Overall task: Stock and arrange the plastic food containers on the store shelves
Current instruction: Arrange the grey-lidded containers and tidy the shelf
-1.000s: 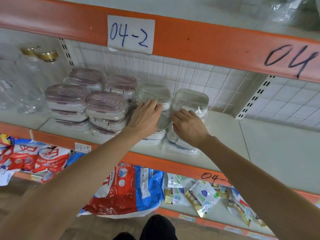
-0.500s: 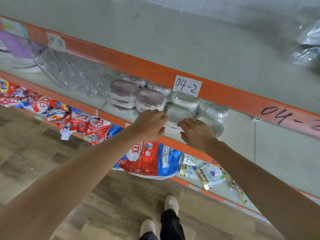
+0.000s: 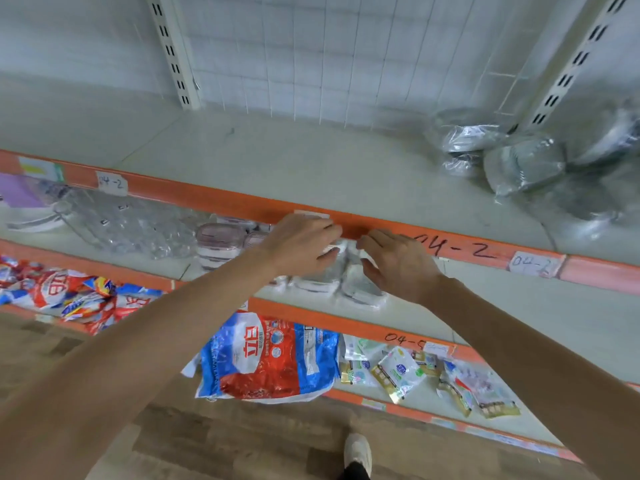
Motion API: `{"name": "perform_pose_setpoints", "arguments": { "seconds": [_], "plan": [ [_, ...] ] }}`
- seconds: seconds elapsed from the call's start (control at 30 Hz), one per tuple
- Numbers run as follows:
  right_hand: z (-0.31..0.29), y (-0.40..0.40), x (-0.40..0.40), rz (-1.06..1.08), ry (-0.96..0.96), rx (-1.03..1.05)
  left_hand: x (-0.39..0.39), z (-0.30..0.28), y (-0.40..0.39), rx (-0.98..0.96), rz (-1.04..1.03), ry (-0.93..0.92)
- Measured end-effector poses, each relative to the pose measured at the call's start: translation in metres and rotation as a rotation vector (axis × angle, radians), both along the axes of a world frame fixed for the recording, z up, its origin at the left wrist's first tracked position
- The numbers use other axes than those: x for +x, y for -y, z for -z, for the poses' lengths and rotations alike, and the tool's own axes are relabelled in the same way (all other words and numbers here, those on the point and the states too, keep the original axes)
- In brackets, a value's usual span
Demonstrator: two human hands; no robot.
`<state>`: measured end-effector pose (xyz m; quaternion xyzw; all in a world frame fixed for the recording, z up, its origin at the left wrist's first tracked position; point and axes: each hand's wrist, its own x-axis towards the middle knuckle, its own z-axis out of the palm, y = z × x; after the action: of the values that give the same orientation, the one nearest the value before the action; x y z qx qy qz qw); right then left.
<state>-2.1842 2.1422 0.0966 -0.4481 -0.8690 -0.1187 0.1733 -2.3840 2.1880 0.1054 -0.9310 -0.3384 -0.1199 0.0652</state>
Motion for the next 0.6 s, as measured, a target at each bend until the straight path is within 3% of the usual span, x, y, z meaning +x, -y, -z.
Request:
{"name": "perform_pose_setpoints", "arguments": {
  "seconds": [0.2, 0.6],
  "plan": [
    [-0.034, -0.004, 0.059, 0.186, -0.04, 0.026, 0.057, -0.036, -0.03, -0.139, -0.085, 0.149],
    [-0.071, -0.046, 0.198, 0.524, 0.083, -0.066, 0.192, -0.071, -0.088, -0.114, 0.007, 0.234]
  ]
}}
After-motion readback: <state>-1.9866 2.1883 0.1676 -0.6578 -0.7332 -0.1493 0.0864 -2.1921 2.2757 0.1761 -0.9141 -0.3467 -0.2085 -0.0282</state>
